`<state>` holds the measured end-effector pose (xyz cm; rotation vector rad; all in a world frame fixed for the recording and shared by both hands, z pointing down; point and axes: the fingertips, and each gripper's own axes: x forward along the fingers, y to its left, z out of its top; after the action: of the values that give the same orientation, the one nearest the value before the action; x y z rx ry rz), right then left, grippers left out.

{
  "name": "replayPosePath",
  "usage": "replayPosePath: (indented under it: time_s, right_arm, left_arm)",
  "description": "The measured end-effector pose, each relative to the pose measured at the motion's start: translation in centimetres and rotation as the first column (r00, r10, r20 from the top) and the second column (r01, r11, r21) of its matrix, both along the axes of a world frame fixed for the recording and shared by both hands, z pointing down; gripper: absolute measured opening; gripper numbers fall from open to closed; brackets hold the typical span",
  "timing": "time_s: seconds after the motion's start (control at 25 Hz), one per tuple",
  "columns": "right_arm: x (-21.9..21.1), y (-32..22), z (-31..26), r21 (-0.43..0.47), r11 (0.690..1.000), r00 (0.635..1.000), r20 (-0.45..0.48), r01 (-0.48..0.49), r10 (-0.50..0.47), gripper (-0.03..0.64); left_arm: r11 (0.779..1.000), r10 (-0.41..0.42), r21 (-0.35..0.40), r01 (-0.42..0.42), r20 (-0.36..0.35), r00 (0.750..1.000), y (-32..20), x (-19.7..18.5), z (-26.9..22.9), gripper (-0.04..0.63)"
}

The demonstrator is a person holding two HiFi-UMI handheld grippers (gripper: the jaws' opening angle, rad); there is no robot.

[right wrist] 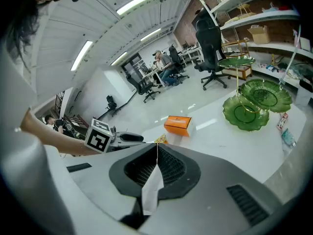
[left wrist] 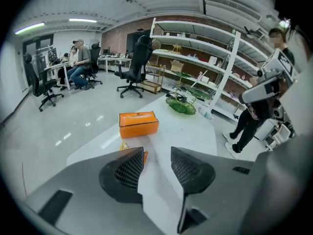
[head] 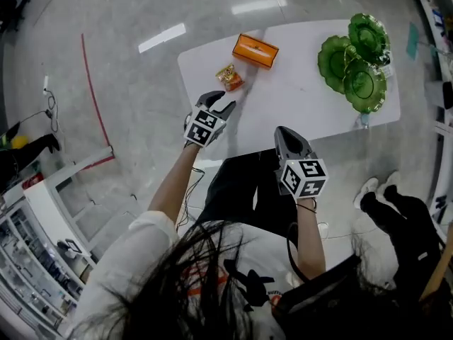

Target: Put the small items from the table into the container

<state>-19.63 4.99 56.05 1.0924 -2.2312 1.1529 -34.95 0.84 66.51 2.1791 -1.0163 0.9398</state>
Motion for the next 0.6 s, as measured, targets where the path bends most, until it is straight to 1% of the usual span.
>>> replayPosePath:
  time_s: [0.2,0.36,0.48,0.6]
  right_arm:
    - [1.1,-0.3,3.5,-0.032,0.999,1.0,0.008,0.007,-0.007,0.015]
    - [2.2,-0.5,6.1,-0.055,0.998,1.0,0.009,0.013,-0.013,0.015]
    - [3.5,-0.3,7.7,-0.075,0.997,1.0,0.003,0.012,-0.012,0.015]
    - [4.5,0.2,9.1,-0.099,0.995,1.0,0.004,0.001,-0.001,0.015]
  left_arm:
    - [1.0,-0.002,-0.014,0.003,0.054,0.999,-1.6,-0.1,4.1,0.178]
    - [0.997,-0.004,-0.071,0.011,0.094,0.996,-2.1,-0.2,7.6,0.195]
    - [0.995,-0.017,-0.092,0.03,0.143,0.99,-2.6,-0.4,9.8,0.206]
    - [0.992,-0.045,-0.107,0.068,0.201,0.979,-2.8,-1.3,11.5,0.219]
